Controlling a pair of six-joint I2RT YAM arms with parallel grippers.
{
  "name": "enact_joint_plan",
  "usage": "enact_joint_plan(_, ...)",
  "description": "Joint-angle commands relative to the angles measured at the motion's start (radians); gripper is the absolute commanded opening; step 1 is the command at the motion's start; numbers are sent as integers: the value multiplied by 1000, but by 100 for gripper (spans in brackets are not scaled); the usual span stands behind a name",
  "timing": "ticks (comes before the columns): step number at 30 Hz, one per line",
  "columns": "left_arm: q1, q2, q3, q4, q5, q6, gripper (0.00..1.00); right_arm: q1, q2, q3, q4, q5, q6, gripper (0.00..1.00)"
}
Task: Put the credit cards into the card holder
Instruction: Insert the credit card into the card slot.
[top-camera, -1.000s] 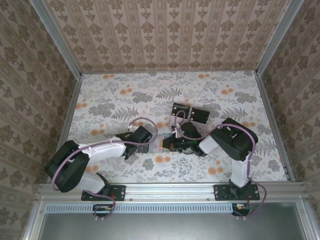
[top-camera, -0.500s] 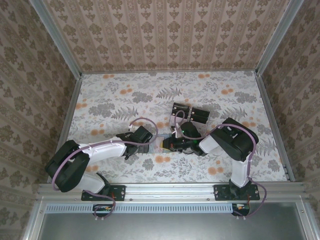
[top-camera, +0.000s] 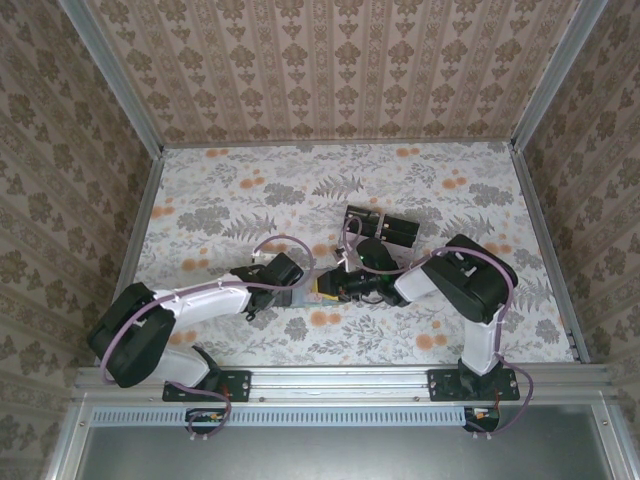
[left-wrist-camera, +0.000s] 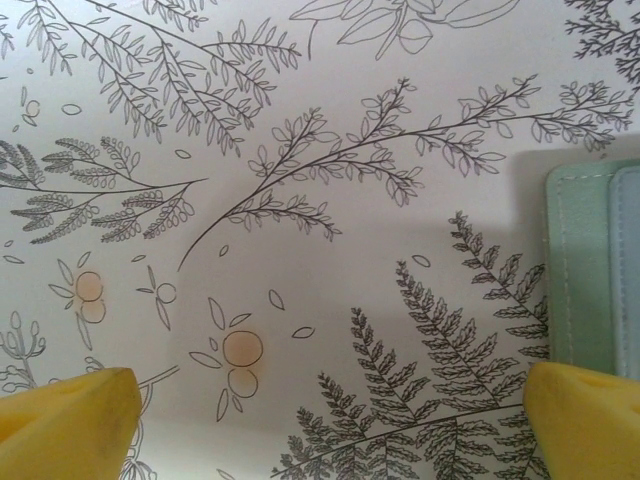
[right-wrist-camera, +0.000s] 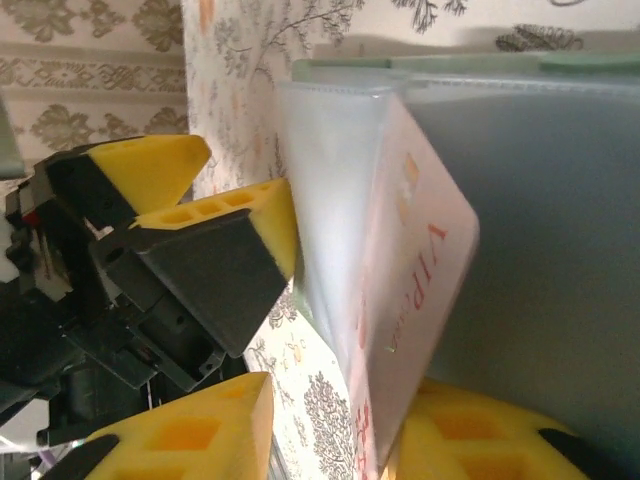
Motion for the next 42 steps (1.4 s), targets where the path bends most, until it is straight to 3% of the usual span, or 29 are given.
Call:
enact_joint_plan(1,-1,-29,21,-41,-37,-22,100,7,-52,-1,-224,42,-80,45)
enact_joint_plan(7,-2,-40,21,-46,-38,-22,100,7,-170,44,-477,133,-195,59)
enact_joint_plan(11,0,-41,20,-46,-38,-22,100,7,-197,74,-565,164,-231,60)
enact_joint_plan(18,2,-42,14,-37,-32,-18,100,7,-158,95,-568,173,-231,58)
enact_joint_plan(26,3,-45,6,-33,-24,-17,100,-5,-129,94,-548,176,-228,42)
enact_joint_plan(38,1,-34,3,-7,-9,-8,100,-65,-101,66,-458,74,-215,12)
enact_joint_plan(42,2,-33,2,-3,-8,-5,100,-79,-101,72,-471,51,-230,7)
